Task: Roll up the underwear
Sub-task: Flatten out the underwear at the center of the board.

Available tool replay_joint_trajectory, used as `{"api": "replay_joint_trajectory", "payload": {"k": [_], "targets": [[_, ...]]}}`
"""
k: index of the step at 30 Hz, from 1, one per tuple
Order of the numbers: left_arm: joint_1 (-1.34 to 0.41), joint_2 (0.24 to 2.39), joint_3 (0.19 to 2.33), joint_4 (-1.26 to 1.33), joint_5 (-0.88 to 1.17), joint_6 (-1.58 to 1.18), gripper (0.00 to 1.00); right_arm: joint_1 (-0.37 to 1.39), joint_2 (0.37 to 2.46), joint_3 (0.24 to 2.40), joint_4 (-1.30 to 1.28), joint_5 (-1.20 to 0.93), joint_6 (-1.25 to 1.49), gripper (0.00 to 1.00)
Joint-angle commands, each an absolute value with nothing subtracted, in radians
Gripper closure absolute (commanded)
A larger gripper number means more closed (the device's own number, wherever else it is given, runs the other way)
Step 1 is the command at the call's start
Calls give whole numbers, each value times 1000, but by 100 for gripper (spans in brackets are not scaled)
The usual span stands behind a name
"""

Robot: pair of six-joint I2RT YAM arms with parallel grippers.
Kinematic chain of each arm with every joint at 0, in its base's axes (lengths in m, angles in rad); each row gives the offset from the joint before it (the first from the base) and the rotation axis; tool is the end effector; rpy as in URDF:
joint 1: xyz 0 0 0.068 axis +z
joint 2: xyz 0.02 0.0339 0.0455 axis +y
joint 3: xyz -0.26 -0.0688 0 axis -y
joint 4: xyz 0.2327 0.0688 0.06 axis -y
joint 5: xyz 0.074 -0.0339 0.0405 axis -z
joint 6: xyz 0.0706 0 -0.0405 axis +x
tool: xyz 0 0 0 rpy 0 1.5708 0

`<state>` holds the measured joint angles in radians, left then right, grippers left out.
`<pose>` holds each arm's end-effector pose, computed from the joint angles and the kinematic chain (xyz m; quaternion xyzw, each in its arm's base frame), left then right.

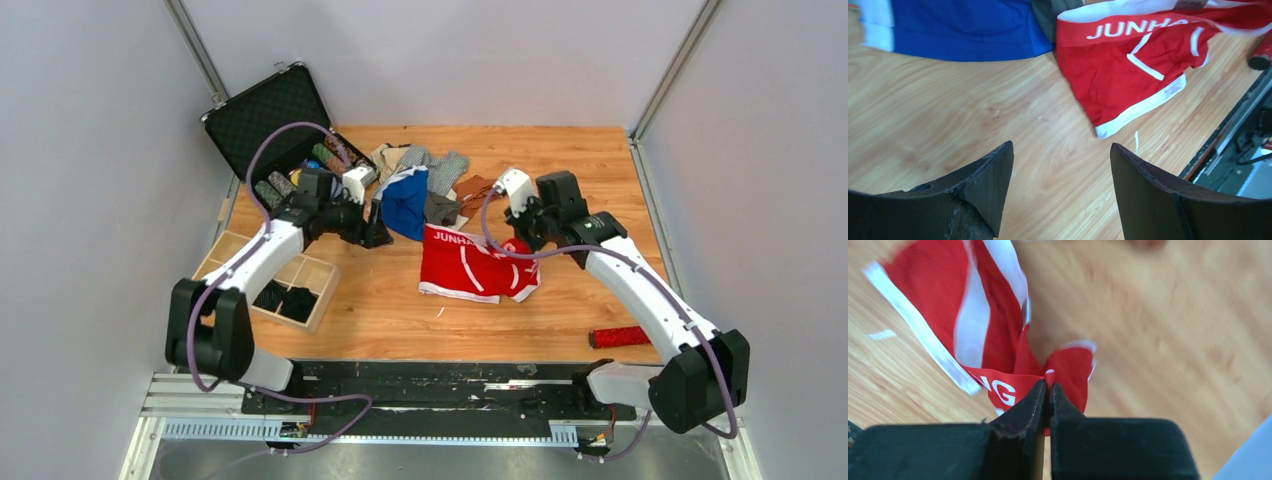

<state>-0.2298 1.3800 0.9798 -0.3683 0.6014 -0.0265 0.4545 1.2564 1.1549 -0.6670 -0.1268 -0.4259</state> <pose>0.2864 -0.1080 0.2415 0.2043 0.8630 -0.3181 0.3350 0.2483 0.1313 0.2968 -0.4139 0.8206 0.0639 0.3888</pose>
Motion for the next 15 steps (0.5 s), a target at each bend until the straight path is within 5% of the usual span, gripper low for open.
{"api": "replay_joint_trajectory", "payload": {"k": [1,9,15], "targets": [[-322,1486,1069,-262,558,-200,22,319,1224,972,-682,-83,-359,100],[-460,1817,1236,-121,522,-206,25,143,1256,908,-625,-126,-339,100],[-486,2003,1430,-61,800,-25,25,135,1271,921,-622,-136,-335,100]]}}
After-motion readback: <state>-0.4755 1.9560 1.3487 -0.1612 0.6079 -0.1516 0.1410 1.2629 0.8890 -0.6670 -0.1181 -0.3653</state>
